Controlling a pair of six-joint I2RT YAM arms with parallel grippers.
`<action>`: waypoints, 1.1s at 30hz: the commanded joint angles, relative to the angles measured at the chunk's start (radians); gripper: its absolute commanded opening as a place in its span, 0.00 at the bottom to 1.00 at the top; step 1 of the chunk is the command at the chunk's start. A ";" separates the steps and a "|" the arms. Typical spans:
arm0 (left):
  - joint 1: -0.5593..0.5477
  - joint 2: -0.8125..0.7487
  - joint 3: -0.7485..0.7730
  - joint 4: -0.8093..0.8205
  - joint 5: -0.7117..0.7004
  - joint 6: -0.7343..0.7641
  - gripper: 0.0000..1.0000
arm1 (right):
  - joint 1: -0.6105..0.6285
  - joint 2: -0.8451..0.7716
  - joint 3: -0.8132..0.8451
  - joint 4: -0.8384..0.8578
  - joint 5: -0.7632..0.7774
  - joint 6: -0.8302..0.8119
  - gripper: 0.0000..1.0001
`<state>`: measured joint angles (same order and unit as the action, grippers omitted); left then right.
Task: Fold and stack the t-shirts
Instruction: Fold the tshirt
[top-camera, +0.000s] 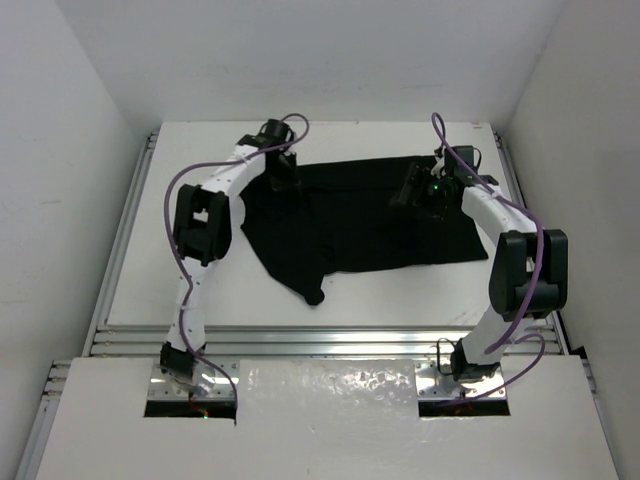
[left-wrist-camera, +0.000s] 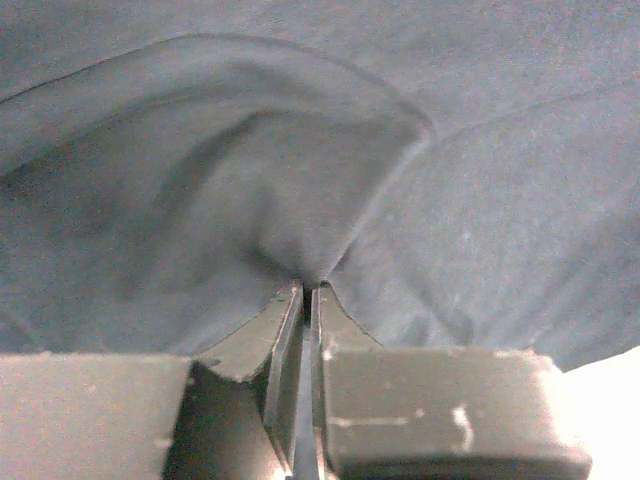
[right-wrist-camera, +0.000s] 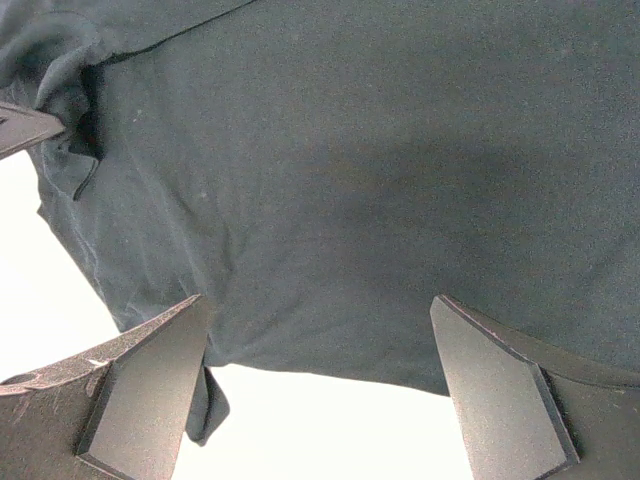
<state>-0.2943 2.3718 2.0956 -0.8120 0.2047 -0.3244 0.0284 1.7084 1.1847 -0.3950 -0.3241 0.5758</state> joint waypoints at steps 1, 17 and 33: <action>0.033 -0.079 -0.037 0.030 0.243 -0.025 0.06 | 0.002 -0.015 0.029 0.013 -0.020 -0.011 0.93; 0.076 -0.082 -0.152 0.053 0.493 0.007 0.13 | 0.002 -0.010 0.026 0.019 -0.029 -0.010 0.93; 0.133 -0.109 -0.183 0.044 0.451 0.001 0.37 | 0.004 0.005 0.029 0.021 -0.044 -0.011 0.94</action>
<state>-0.1574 2.3314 1.8675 -0.7338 0.7494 -0.3519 0.0284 1.7103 1.1847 -0.3965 -0.3504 0.5758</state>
